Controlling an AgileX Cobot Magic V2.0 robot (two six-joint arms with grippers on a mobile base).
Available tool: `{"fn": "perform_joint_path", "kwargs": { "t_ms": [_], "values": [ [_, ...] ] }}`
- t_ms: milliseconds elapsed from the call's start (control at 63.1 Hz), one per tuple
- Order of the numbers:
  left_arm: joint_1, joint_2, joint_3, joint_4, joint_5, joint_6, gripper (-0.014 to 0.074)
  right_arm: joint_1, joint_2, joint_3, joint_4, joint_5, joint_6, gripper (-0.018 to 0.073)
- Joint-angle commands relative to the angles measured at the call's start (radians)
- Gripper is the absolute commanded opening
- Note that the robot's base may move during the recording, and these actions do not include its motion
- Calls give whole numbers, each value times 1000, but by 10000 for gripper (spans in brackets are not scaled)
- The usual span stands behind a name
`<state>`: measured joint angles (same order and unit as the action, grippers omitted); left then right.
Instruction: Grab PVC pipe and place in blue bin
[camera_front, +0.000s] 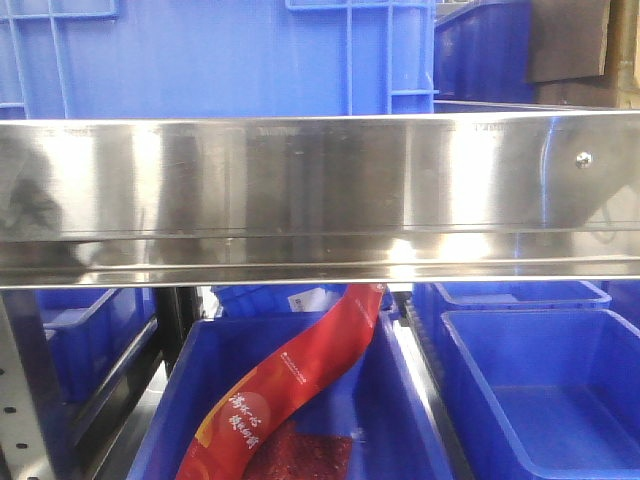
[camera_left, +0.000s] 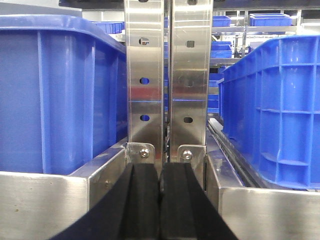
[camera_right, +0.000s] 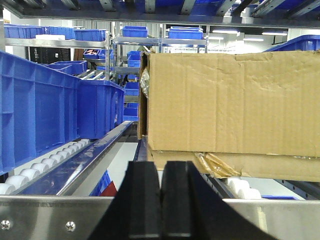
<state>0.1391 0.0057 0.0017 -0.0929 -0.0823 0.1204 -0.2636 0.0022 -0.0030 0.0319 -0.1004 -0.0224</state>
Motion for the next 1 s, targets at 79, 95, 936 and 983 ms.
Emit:
{"fn": "perform_joint_path", "kwargs": {
  "t_ms": [79, 95, 936, 983],
  "values": [
    [-3, -6, -2, -2, -11, -1, -111, -5, -2, 3, 5, -26, 3, -165],
    [-3, -6, -2, -2, -11, -1, -111, -5, -2, 3, 5, -26, 3, -165],
    [-3, -6, -2, -2, -11, -1, -111, -3, -2, 3, 5, -26, 3, -165],
    [-3, -6, -2, -2, -11, -1, -111, -3, -2, 3, 5, -26, 3, -165]
  ]
}}
